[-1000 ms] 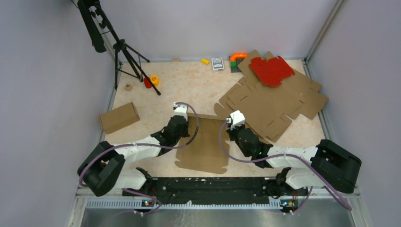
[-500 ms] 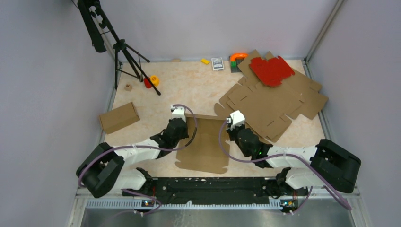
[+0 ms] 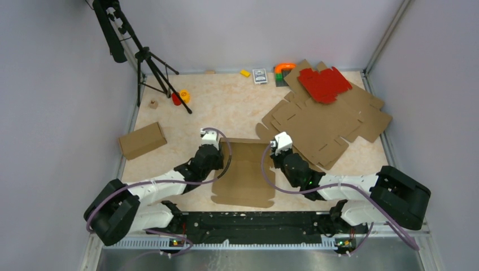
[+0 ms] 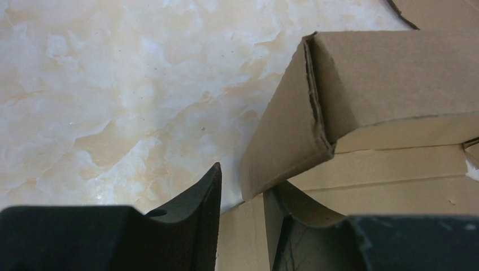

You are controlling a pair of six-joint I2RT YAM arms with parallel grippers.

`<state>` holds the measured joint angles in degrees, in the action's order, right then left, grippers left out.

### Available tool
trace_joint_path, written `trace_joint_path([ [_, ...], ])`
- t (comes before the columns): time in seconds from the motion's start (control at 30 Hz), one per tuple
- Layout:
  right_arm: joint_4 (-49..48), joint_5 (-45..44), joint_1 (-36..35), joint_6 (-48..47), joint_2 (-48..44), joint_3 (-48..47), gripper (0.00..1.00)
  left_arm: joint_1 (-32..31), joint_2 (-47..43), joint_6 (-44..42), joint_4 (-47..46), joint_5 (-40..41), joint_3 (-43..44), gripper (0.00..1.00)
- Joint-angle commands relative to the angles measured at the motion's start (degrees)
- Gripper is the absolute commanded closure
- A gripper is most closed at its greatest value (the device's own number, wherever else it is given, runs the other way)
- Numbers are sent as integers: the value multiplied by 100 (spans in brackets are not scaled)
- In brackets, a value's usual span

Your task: Fold the paper box

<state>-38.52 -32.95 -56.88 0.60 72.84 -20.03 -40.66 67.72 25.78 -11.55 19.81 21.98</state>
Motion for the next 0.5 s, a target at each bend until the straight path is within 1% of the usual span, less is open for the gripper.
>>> trace_joint_path([
  [0.0, 204, 12, -51, -104, 101, -140, 99, -7, -171, 177, 411, 137, 102, 66],
  [0.2, 215, 8, -59, -100, 108, -143, 99, -5, -3, 261, 160, -61, -35, 67],
  [0.43, 226, 0, -52, -102, 136, -158, 99, -12, 463, 208, -82, -142, 121, 70],
  [0.47, 223, -10, -51, -104, 141, -159, 99, -12, 534, 222, -103, -131, 137, 72],
])
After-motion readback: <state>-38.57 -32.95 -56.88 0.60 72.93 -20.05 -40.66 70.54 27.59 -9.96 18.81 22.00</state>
